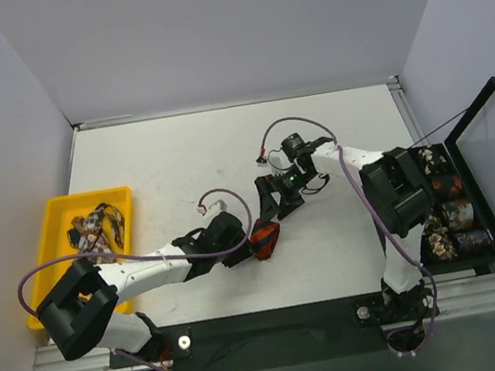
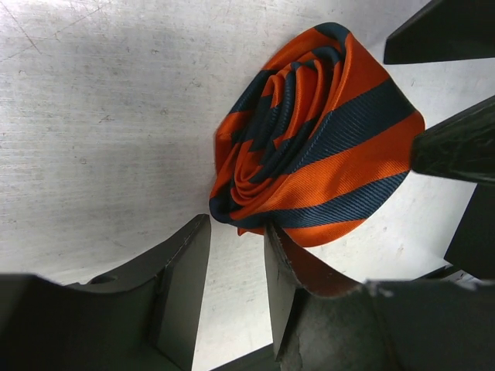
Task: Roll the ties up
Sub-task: Place the rolled tie into the container
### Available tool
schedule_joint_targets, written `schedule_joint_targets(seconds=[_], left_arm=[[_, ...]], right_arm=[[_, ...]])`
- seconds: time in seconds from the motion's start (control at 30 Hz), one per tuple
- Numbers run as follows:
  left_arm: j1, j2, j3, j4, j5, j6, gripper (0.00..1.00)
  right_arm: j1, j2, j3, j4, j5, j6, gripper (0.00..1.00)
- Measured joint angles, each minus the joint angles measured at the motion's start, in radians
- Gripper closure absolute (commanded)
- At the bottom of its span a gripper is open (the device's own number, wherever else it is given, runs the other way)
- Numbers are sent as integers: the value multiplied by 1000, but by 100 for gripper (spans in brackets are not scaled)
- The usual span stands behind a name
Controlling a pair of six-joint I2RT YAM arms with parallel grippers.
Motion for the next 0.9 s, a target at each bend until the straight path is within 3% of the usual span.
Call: schedule_joint_targets(seconds=[0.9], left_arm=[[0, 90, 28, 28, 0, 21, 57]], right_arm=[[35, 133, 26, 20, -180, -37, 20]])
